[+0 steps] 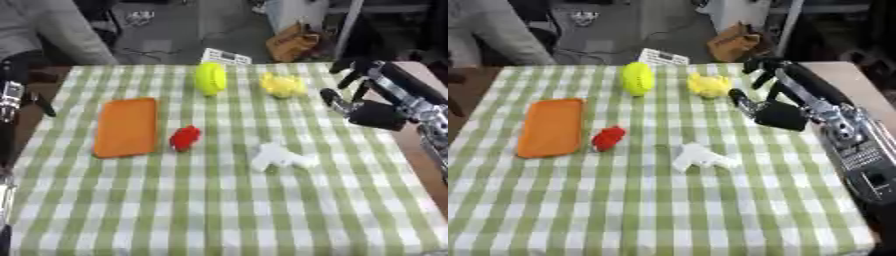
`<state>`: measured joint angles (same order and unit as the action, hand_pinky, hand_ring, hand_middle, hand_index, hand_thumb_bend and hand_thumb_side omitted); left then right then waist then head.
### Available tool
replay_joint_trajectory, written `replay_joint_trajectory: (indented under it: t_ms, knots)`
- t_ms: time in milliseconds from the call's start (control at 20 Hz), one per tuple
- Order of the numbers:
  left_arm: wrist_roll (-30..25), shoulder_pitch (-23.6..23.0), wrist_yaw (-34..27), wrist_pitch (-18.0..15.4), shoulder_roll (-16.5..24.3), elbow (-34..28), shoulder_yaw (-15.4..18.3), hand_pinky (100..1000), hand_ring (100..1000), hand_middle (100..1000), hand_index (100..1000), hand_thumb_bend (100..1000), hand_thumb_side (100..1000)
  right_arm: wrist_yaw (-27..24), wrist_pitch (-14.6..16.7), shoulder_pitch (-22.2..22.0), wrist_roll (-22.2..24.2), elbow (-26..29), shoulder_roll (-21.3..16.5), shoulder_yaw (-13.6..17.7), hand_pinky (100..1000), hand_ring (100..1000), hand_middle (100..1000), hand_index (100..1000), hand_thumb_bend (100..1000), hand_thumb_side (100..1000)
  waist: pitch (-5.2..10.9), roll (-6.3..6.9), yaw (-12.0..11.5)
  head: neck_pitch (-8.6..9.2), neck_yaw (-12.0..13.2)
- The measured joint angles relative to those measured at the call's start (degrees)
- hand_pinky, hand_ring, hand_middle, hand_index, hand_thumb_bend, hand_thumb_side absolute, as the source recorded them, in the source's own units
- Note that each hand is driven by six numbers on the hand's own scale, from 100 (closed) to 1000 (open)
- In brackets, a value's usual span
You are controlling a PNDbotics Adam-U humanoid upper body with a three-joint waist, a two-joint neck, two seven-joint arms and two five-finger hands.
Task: Pick up objects on the table and place them in the box.
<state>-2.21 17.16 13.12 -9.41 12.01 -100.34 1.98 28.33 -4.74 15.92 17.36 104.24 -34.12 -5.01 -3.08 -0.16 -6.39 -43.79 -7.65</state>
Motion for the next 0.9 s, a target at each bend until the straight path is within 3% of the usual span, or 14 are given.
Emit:
replay_joint_trajectory:
  t_ms: [300,900]
  knots:
    - [-0.12,0.0,0.0,0.07,0.0,0.0,-0.02,336,685,828,798,117,1000,1.66,-0.32,4.18,2.33,-3.39,-0.94,-2.33,456,668,780,872,555,341,0.0,0.0,-0.28,0.02,-0.54]
    - [-0.56,0.01,-0.01,0.02,-0.02,0.01,-0.37,336,685,827,798,117,1000,4.36,2.78,10.26,10.02,-14.81,0.58,-8.51,480,676,790,883,558,339,0.22,0.0,-0.66,0.08,-1.53]
